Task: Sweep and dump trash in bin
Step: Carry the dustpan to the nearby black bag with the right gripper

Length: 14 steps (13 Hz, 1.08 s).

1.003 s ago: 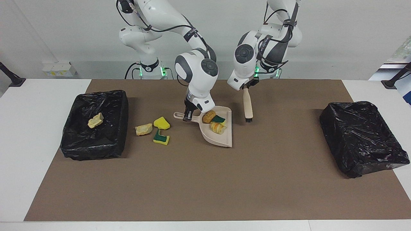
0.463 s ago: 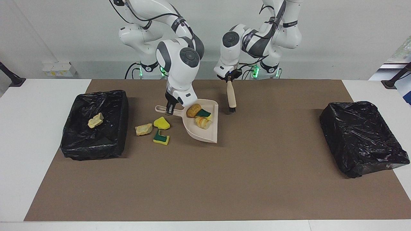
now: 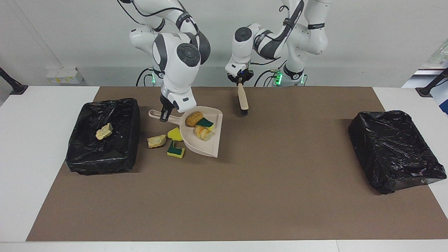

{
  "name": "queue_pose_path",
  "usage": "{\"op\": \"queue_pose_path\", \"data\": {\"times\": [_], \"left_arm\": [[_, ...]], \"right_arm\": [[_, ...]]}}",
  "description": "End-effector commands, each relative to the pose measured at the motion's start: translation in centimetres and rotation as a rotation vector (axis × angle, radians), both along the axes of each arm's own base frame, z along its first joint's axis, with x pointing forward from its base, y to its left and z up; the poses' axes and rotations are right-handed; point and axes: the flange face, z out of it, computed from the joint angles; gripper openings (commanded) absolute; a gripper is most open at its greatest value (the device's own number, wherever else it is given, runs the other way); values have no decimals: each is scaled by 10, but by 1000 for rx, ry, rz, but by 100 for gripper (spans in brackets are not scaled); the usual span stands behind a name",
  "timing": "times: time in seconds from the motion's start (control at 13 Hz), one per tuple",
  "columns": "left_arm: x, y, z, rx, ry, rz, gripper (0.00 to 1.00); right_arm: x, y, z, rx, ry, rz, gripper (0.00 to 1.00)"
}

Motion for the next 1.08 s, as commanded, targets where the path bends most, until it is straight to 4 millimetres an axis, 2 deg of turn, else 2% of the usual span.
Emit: {"op": "queue_pose_path", "data": {"times": [0.0, 0.15, 0.31, 0.62, 0.77, 0.93, 1.0], "left_arm": [[-6, 4, -6, -32, -10, 33, 0], [-1, 5, -9, -32, 0, 24, 0], [1, 7, -10, -41, 4, -18, 0], [6, 11, -13, -49, 18, -88, 0], [9, 12, -18, -46, 24, -93, 0], [13, 13, -31, -32, 44, -103, 0], [17, 11, -29, -40, 42, -115, 0]], "right_arm": [[19, -61, 19, -11, 21, 22, 0], [29, -110, 33, 0, 44, 57, 0], [28, -172, 47, 14, 68, 78, 0], [24, -261, 49, -24, 72, 39, 0], [18, -298, 47, -39, 50, 37, 0], [14, -321, 51, -107, 46, 31, 0], [9, -330, 52, -149, 51, 36, 0]]}}
